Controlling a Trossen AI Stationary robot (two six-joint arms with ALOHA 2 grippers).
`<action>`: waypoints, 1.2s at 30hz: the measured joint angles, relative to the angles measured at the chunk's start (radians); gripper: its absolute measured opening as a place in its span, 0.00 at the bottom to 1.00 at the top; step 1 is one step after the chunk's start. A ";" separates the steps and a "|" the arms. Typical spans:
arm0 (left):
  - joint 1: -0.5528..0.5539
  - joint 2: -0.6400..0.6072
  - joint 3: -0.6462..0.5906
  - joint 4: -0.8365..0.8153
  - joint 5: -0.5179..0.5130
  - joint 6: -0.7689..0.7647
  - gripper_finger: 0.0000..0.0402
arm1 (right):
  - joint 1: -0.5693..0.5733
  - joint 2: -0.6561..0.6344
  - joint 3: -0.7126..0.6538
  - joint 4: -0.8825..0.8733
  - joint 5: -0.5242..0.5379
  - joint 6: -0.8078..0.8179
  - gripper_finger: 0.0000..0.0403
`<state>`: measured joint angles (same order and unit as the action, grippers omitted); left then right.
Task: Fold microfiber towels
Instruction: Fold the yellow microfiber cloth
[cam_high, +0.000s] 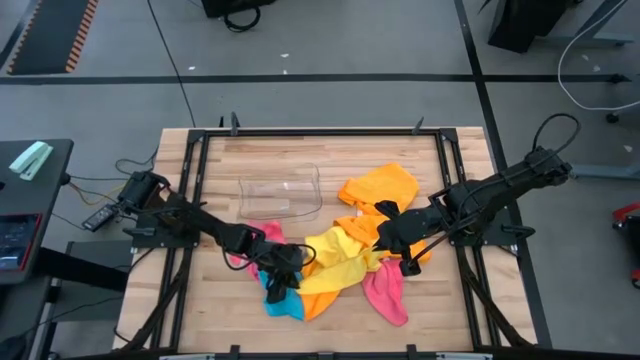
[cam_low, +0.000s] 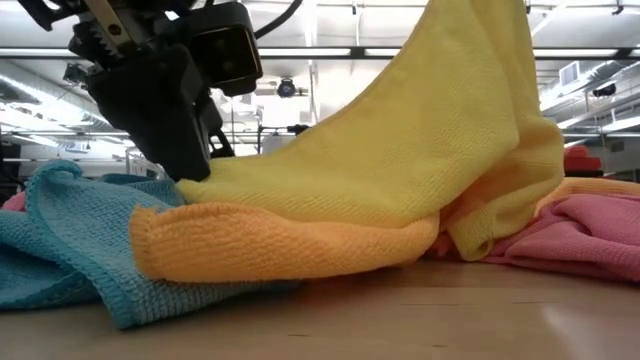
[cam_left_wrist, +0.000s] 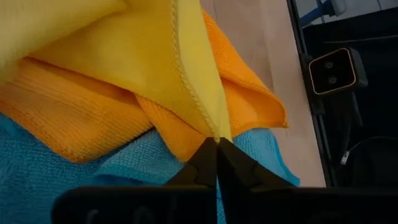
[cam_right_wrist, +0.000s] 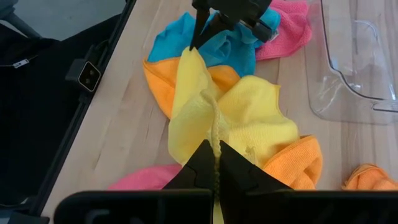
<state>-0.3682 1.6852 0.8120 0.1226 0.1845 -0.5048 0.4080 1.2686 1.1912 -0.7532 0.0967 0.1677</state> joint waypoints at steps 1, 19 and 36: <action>-0.002 0.000 0.000 0.001 0.000 -0.004 0.04 | 0.000 0.000 0.000 0.000 0.000 0.000 0.02; -0.079 0.000 0.380 -0.435 0.090 0.081 0.04 | 0.103 0.001 0.020 -0.003 -0.053 0.051 0.02; -0.239 0.000 0.845 -1.028 -0.378 0.255 0.01 | 0.180 0.001 0.132 -0.138 -0.053 0.049 0.02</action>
<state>-0.6073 1.6852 1.6565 -0.9058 -0.1931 -0.2497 0.5877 1.2694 1.3228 -0.8909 0.0441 0.2163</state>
